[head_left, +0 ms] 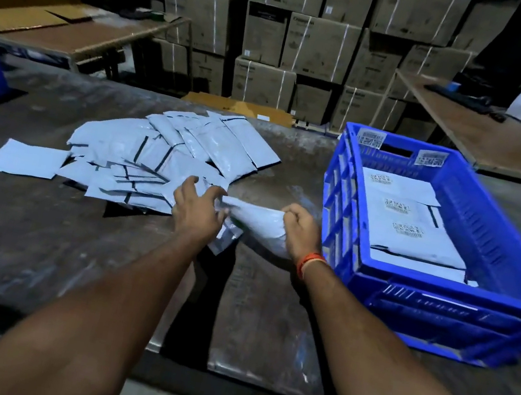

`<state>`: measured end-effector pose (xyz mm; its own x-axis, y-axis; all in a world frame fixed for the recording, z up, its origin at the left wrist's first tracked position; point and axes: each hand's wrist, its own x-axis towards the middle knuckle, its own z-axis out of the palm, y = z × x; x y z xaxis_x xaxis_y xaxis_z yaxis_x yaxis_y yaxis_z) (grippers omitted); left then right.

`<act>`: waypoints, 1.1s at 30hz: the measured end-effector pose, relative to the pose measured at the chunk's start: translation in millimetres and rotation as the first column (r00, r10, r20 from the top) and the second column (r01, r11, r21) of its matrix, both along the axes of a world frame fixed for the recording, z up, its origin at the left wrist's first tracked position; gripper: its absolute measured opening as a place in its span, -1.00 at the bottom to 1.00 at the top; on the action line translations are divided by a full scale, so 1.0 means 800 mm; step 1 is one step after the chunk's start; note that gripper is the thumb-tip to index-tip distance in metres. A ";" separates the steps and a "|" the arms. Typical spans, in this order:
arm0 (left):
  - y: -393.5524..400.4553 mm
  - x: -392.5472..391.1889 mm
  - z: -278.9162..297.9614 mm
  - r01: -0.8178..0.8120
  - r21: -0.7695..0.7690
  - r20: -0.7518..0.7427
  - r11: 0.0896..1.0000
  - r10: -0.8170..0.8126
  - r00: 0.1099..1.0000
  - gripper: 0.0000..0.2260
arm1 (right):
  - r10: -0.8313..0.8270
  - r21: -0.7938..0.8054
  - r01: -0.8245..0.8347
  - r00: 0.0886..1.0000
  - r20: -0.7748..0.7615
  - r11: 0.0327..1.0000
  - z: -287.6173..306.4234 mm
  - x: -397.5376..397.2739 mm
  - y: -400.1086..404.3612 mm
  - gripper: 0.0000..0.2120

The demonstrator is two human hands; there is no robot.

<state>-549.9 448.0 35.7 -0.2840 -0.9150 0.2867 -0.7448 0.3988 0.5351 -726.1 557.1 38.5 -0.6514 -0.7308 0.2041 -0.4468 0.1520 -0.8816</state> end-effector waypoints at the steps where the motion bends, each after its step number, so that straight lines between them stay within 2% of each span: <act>1: 0.002 0.004 0.001 0.011 -0.008 -0.022 1.000 -0.011 1.000 -0.75 | -0.043 -0.014 0.044 0.998 0.038 0.999 0.000 -0.003 0.005 -0.76; 4: 0.000 0.016 0.002 0.124 -0.031 -0.041 0.992 -0.125 0.991 -0.74 | -0.109 -0.052 0.116 0.985 0.131 0.992 -0.005 -0.010 0.015 -0.78; 6: -0.002 0.023 -0.002 0.197 0.002 -0.068 0.980 -0.196 0.978 -0.68 | -0.116 -0.051 0.129 0.972 0.202 0.990 -0.010 -0.010 0.020 -0.86; 8: -0.003 0.029 -0.012 0.199 0.047 -0.074 0.979 -0.195 0.978 -0.69 | -0.125 -0.019 0.132 0.968 0.219 0.991 -0.021 -0.009 0.025 -0.89; 11: -0.002 0.040 -0.035 0.179 0.134 -0.112 0.975 -0.165 0.980 -0.90 | -0.155 0.087 0.145 0.981 0.116 0.986 -0.046 -0.004 0.033 -0.89; 12: -0.001 0.043 -0.042 0.183 0.157 -0.124 0.971 -0.164 0.979 -0.91 | -0.174 0.123 0.164 0.982 0.072 0.979 -0.055 -0.002 0.035 -0.88; 18: 0.006 0.058 -0.074 0.124 0.194 0.032 0.973 -0.133 0.991 -0.77 | -0.198 0.300 0.227 0.972 -0.124 0.927 -0.082 0.019 0.044 -0.87; 21: 0.021 0.059 -0.079 0.060 0.079 0.120 0.995 -0.070 0.990 -0.74 | -0.217 0.290 0.334 0.903 -0.371 0.897 -0.083 0.038 0.047 -0.75; 23: 0.036 0.058 -0.079 0.088 -0.084 0.123 0.993 -0.077 0.989 -0.74 | -0.165 0.247 0.330 0.842 -0.514 0.911 -0.084 0.056 0.050 -0.64; 25: 0.048 0.058 -0.085 0.166 -0.225 0.154 0.960 -0.134 0.979 -0.73 | -0.033 0.279 0.229 0.825 -0.564 0.933 -0.087 0.072 0.051 -0.55; 26: 0.053 0.058 -0.089 0.211 -0.243 0.198 0.947 -0.164 0.966 -0.71 | 0.030 0.317 0.187 0.819 -0.572 0.930 -0.089 0.079 0.051 -0.52; 28: 0.063 0.059 -0.094 0.283 -0.216 0.293 0.935 -0.214 0.932 -0.65 | 0.133 0.390 0.142 0.790 -0.598 0.910 -0.095 0.088 0.053 -0.46; 30: 0.072 0.060 -0.098 0.315 -0.178 0.363 0.932 -0.235 0.902 -0.59 | 0.227 0.444 0.121 0.725 -0.651 0.888 -0.101 0.092 0.054 -0.43; 33: 0.085 0.062 -0.104 0.341 -0.115 0.419 0.933 -0.266 0.868 -0.55 | 0.335 0.520 0.101 0.657 -0.675 0.848 -0.108 0.098 0.059 -0.40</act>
